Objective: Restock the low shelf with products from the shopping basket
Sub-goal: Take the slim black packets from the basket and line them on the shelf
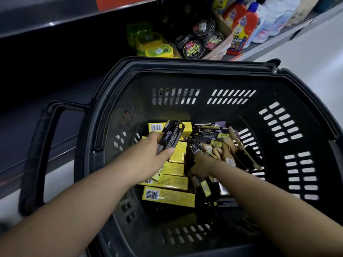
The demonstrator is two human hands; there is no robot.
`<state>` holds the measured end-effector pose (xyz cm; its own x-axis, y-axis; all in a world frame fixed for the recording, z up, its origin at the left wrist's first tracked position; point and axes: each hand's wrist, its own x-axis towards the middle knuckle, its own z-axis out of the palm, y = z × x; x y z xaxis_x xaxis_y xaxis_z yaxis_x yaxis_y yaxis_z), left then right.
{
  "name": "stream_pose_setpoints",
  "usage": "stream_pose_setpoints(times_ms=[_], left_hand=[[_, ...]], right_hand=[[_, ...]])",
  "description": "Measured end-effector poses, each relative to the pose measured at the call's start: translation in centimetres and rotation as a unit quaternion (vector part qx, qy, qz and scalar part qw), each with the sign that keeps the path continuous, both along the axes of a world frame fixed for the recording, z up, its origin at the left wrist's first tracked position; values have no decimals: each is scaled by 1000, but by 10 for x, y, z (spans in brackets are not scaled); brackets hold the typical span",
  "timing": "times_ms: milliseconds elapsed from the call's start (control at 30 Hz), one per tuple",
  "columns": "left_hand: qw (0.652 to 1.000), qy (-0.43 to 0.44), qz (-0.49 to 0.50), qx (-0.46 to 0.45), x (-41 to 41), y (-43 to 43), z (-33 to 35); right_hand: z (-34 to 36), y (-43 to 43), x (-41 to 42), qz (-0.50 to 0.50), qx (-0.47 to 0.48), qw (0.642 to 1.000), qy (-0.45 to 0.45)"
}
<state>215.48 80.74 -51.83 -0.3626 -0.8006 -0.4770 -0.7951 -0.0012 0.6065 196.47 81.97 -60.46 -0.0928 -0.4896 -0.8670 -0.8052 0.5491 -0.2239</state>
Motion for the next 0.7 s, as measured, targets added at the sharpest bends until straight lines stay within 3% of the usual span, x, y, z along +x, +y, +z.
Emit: stream_pose_setpoints(times_ms=[33,100,233,400,567,633,700], left_hand=[[1000,-1,6,11,-1,-2,0],[999,5,24,29,-5,-6,1],[995,54,57,55,-16,-8,6],[987,128,74,69,-33,-6,11],[986,145,77,37,-40,-3,10],[990,125,60,23,-41,-2,9],[993,109,51,15,-41,-1,8]], right_hand=[[12,-6,-8,-42,-13,999,-14],[46,-17,-20,-33,-87,995,-42],[105,-8,-23,-93,-195,962,-169],[120,14,-3,-112,-296,934,-163],[118,12,-22,-212,-283,897,-265],[103,4,-50,-167,-265,926,-210],[77,-4,-77,-12,-221,975,-35]])
